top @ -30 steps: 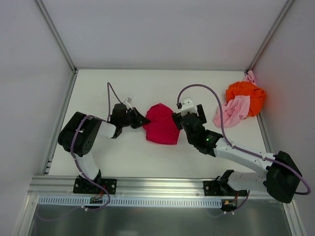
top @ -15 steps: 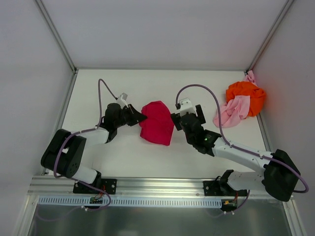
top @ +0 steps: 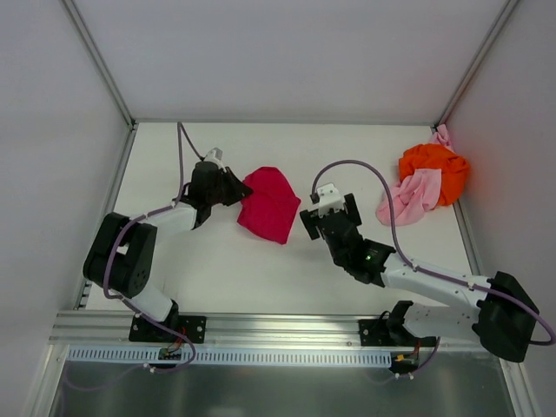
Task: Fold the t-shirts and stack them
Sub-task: Put the neatly folded tshirt into the corner of the board with the left arm
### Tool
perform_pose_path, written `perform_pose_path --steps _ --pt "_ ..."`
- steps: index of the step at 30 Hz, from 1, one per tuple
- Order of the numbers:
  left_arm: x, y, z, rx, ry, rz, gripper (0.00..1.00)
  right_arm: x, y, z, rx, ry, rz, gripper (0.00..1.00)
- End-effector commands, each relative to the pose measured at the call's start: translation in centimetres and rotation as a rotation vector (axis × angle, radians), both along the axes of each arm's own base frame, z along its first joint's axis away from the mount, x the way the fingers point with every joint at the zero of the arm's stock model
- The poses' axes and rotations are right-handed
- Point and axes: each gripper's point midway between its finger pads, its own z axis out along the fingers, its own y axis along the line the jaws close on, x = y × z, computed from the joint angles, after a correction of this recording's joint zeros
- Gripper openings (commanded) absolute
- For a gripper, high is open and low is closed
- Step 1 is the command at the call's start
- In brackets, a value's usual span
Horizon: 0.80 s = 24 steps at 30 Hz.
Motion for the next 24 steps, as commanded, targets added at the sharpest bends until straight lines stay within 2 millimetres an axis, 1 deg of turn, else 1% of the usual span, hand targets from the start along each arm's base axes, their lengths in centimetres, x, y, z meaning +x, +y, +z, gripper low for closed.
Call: perform_pose_path --steps 1,2,3,4,5,7,8,9,10,11,12,13,14,15,16,17,18,21,22,24 --pt "3.0 1.4 0.5 0.039 -0.011 0.062 0.0 -1.5 1.0 1.4 0.132 -0.065 0.022 0.88" --pt "3.9 1.8 1.0 0.052 -0.011 0.082 0.0 -1.9 1.0 1.4 0.151 -0.071 0.028 0.88" --pt "4.3 2.2 0.4 0.069 0.01 0.096 0.0 -2.8 1.5 0.5 0.144 -0.062 0.055 0.88" --pt "4.7 2.4 0.4 0.082 0.013 0.101 0.0 -3.2 1.8 0.3 0.154 -0.066 0.067 0.88" --pt "5.6 3.0 0.6 0.098 0.02 0.125 0.0 -3.8 2.0 -0.4 0.129 -0.067 0.074 0.88" --pt "6.3 3.7 0.6 0.121 0.034 0.15 0.0 -4.1 2.1 -0.8 0.105 -0.069 0.071 0.88" --pt "7.1 3.7 1.5 0.122 0.021 0.156 0.0 -4.2 2.3 -1.1 0.095 -0.068 0.071 0.88" --pt "7.2 4.3 1.1 0.147 0.04 0.177 0.0 -4.6 2.7 -1.5 0.086 -0.069 0.081 0.88" --pt "7.5 4.8 1.2 0.171 0.04 0.191 0.0 -4.8 3.0 -1.6 0.084 -0.072 0.092 0.88" --pt "8.1 5.2 2.1 0.187 0.02 0.209 0.0 -5.1 3.3 -1.6 0.085 -0.079 0.099 0.88" --pt "8.2 6.5 2.1 0.235 0.03 0.246 0.0 -5.6 3.6 -1.5 0.084 -0.092 0.108 0.88" --pt "8.4 7.1 2.4 0.247 0.033 0.267 0.0 -5.8 3.7 -1.7 0.081 -0.092 0.117 0.88" --pt "9.0 7.6 3.4 0.241 0.023 0.284 0.0 -6.0 3.9 -1.8 0.078 -0.093 0.124 0.88" --pt "9.1 8.5 3.0 0.249 0.053 0.302 0.0 -6.3 4.1 -1.6 0.082 -0.097 0.131 0.88" --pt "9.2 9.1 2.8 0.256 0.075 0.312 0.0 -6.3 4.2 -1.6 0.075 -0.099 0.136 0.88" --pt "10.0 9.2 3.8 0.253 0.061 0.31 0.0 -6.4 4.3 -1.4 0.076 -0.103 0.137 0.88" --pt "10.0 10.3 2.7 0.296 0.101 0.329 0.0 -6.7 4.3 -1.3 0.073 -0.109 0.14 0.88" --pt "10.9 11.6 2.7 0.332 0.109 0.356 0.0 -7.3 4.2 -1.4 0.075 -0.117 0.155 0.88" --pt "11.1 12.7 2.8 0.343 0.118 0.378 0.0 -7.4 4.2 -1.2 0.081 -0.119 0.157 0.88" --pt "11.4 13.8 2.3 0.346 0.138 0.397 0.0 -7.6 4.2 -1.5 0.085 -0.118 0.168 0.88"
